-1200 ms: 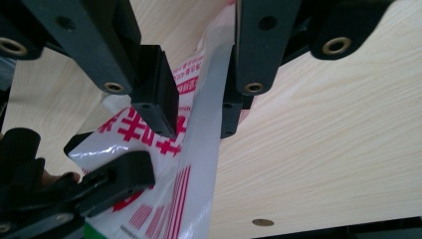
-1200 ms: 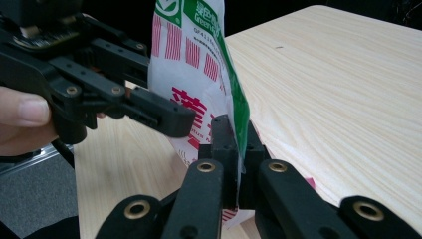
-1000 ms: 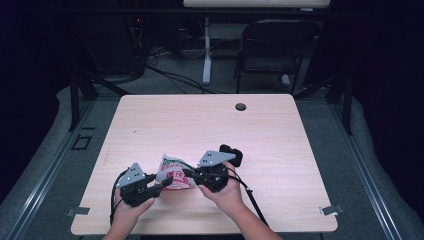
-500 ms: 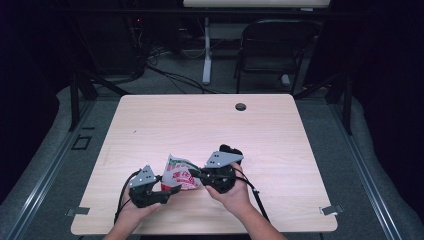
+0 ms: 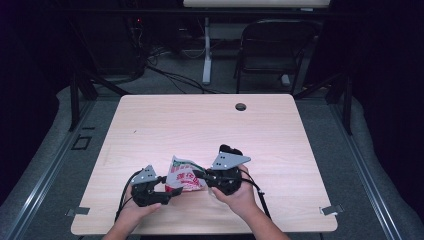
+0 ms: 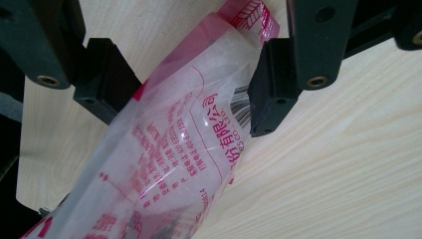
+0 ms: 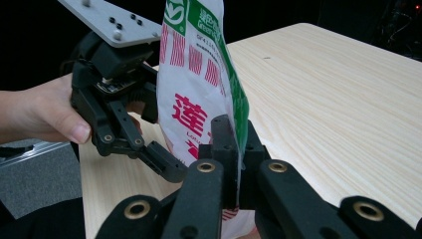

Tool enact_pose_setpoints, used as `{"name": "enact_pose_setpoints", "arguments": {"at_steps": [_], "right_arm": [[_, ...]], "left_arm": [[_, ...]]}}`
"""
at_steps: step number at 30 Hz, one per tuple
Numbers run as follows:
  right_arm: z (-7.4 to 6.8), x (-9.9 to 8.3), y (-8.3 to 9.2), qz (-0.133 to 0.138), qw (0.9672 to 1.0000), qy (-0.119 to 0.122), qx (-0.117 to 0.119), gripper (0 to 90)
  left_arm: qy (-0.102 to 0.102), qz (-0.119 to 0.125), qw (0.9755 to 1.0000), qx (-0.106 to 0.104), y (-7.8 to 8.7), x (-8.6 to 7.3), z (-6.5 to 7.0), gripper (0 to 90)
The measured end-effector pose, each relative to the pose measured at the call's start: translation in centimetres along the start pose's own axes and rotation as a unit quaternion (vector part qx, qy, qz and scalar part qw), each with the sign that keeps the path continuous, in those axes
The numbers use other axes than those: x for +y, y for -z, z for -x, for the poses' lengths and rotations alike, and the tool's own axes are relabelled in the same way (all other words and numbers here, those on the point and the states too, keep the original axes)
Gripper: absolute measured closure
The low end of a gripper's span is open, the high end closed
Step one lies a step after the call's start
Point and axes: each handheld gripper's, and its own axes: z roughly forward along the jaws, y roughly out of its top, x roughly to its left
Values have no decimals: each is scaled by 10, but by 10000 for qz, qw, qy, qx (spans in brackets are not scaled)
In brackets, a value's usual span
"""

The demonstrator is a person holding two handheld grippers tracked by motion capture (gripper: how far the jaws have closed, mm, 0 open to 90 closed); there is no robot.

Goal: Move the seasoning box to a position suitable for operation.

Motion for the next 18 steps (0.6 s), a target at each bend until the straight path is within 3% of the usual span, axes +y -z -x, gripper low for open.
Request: {"name": "enact_pose_setpoints", "arguments": {"at_steps": [7, 18], "right_arm": [[-3, 0, 2, 40, 10000, 56, 51, 900], [-8, 2, 5, 132, 9998, 115, 117, 900]], "left_arm": [[1, -120, 9999, -75, -4, 0, 0, 381], [110, -56, 9998, -174, -8, -1, 0, 328]]}}
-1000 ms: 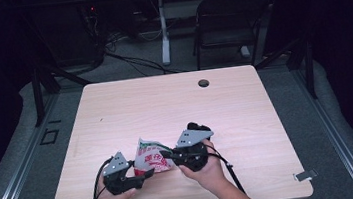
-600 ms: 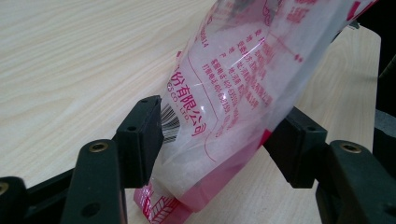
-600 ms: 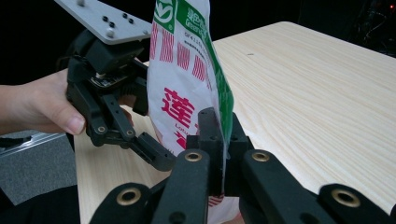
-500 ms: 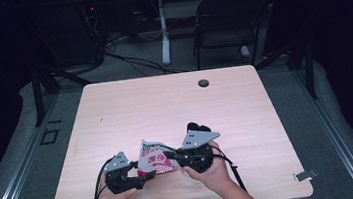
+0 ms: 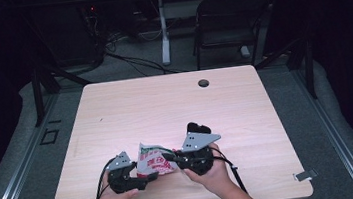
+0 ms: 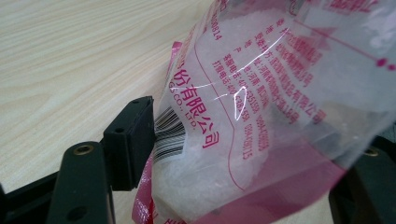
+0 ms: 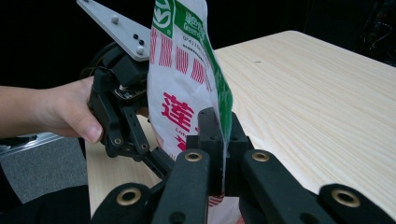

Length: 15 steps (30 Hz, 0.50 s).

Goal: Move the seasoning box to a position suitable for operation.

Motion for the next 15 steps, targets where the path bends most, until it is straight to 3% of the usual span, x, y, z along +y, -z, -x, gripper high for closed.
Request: {"name": "enact_pose_setpoints", "arguments": {"at_steps": [15], "right_arm": [[-2, 9, 3, 109, 9999, 78, 52, 900]], "left_arm": [[70, -33, 9999, -83, -4, 0, 0, 287]]}}
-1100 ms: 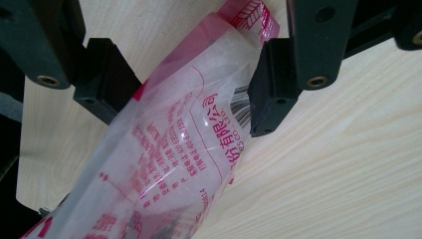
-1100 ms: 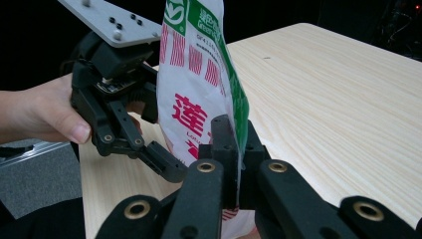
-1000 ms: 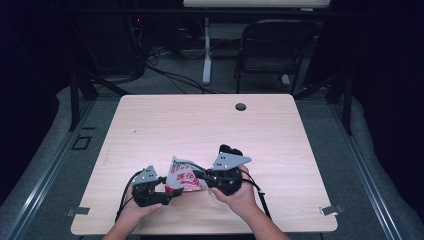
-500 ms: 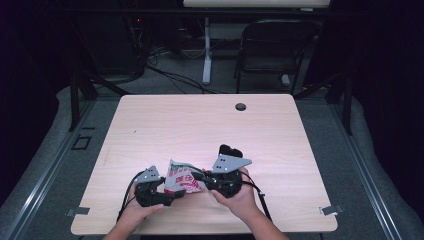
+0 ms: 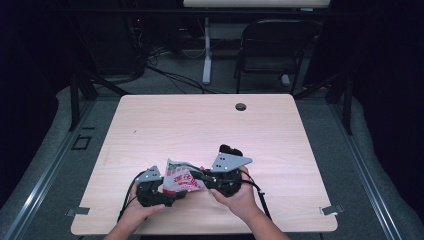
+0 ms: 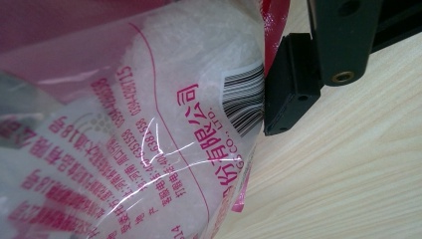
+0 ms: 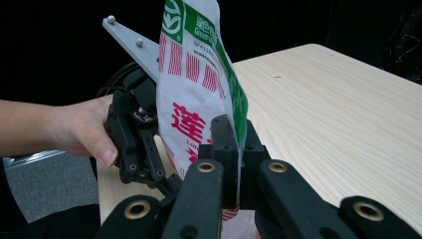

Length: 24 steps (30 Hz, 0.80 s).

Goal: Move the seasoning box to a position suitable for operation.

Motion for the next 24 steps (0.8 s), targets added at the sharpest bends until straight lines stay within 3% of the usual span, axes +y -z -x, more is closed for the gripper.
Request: {"name": "enact_pose_setpoints", "arguments": {"at_steps": [15, 20, 24], "right_arm": [[-4, 8, 2, 90, 9999, 89, 69, 900], [-4, 10, 2, 168, 9998, 13, 76, 900], [-3, 11, 3, 257, 9995, -95, 149, 900]], "left_arm": [[-40, -25, 10000, 3, -5, 1, 5, 270], [-37, 4, 10000, -37, -5, 1, 5, 256], [-51, -119, 9999, 49, -6, 0, 5, 301]]}}
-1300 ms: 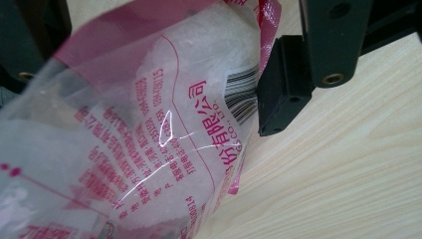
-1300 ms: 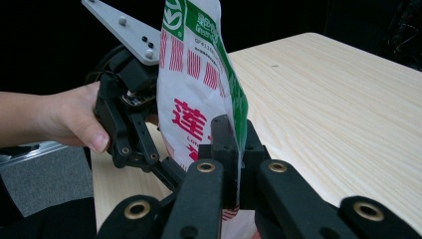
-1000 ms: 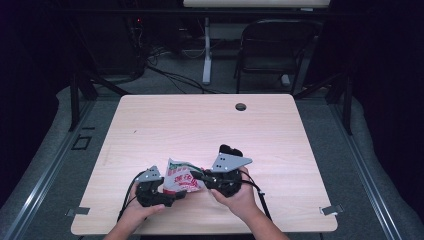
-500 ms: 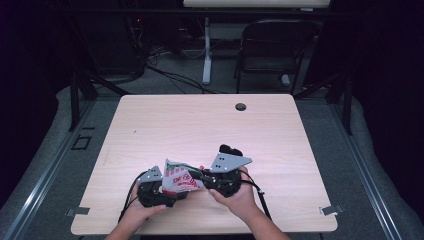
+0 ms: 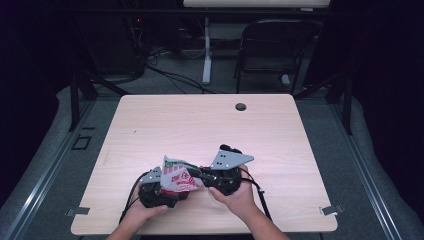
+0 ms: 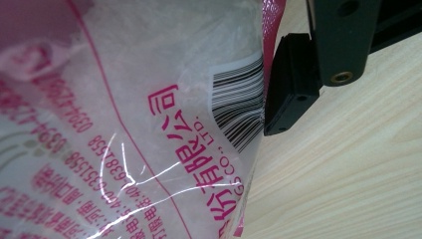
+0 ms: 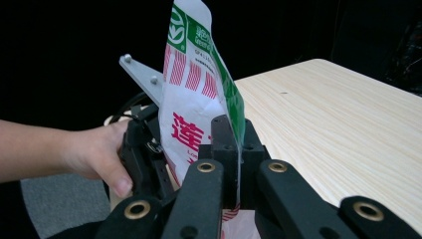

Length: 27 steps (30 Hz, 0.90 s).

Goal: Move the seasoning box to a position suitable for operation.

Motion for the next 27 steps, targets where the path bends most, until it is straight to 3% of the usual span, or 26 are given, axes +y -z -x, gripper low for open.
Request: {"name": "enact_pose_setpoints", "arguments": {"at_steps": [12, 27], "right_arm": [[-1, -2, -2, 51, 10000, -68, 23, 900], [0, -4, -4, 32, 9999, -103, 53, 900]], "left_arm": [[-90, 61, 9999, 119, 1, 1, 3, 347], [-136, 31, 9996, 229, 3, 2, 5, 511]]}}
